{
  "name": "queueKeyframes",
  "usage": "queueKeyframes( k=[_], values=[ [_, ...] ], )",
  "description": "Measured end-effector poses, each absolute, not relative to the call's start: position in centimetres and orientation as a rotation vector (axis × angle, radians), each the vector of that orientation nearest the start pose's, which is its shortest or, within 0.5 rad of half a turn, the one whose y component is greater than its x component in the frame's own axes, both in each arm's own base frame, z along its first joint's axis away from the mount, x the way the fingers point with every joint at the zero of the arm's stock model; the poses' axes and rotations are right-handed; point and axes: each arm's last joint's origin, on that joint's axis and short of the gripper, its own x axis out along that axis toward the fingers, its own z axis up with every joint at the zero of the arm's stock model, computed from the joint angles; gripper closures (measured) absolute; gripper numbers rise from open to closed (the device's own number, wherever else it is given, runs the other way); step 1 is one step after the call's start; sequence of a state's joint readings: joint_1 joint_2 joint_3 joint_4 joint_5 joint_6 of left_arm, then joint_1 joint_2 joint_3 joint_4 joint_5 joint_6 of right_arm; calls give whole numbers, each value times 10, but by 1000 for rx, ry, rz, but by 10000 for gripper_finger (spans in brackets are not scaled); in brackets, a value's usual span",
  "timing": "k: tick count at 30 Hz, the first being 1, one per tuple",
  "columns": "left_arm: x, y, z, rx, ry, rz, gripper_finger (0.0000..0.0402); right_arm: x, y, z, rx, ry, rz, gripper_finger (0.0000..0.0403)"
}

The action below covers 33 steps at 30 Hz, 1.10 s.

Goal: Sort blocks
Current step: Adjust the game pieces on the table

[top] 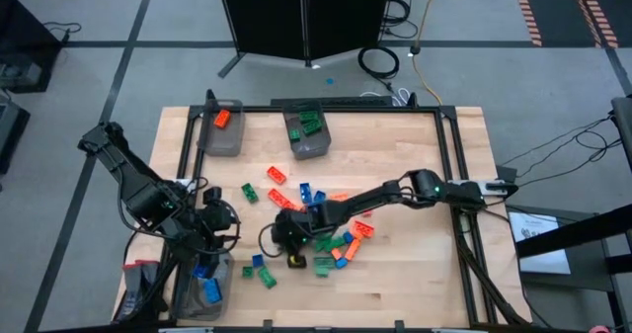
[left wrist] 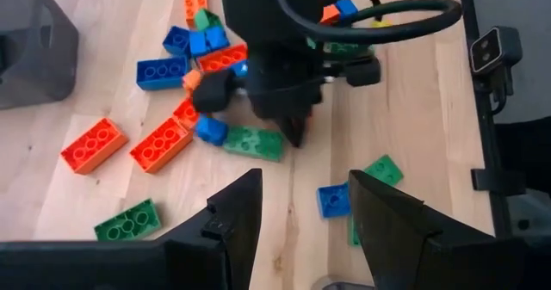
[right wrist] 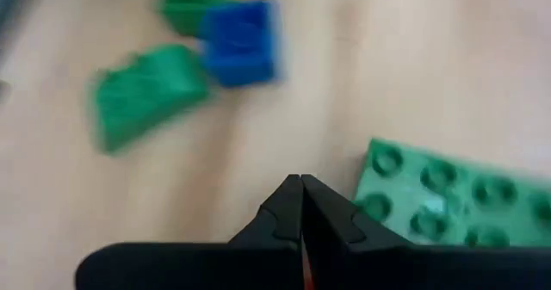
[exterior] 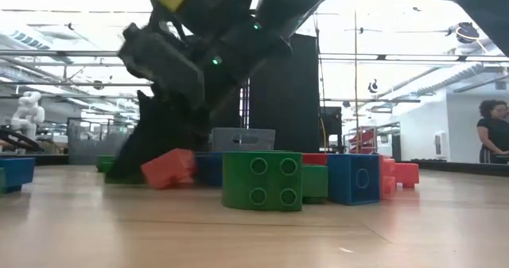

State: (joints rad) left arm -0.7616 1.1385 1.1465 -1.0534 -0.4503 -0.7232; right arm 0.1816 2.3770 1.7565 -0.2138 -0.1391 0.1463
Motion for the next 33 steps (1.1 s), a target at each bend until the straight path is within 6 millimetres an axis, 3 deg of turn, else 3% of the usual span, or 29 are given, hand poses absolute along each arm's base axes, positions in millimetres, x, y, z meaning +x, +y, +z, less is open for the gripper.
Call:
queueKeyframes(
  k=[3, 8, 11, 15, 20, 25, 33],
  values=[
    [154, -129, 324, -68, 895, 41, 229, 502, 102, 138, 91, 825, 230, 403],
    [154, -129, 324, -60, 888, 51, 229, 520, 142, 186, 38, 648, 352, 403],
    [154, -128, 323, -55, 891, 56, 229, 529, 169, 185, -39, 603, 419, 403],
    [154, -128, 323, -56, 891, 58, 229, 545, 191, 168, -72, 556, 483, 403],
    [154, -129, 324, -67, 887, 60, 229, 564, 189, 110, -2, 524, 573, 403],
    [153, -130, 324, -64, 886, 53, 229, 566, 179, 109, 35, 603, 529, 403],
    [153, -130, 324, -68, 882, 52, 229, 573, 142, 107, 28, 662, 387, 403]
  ],
)
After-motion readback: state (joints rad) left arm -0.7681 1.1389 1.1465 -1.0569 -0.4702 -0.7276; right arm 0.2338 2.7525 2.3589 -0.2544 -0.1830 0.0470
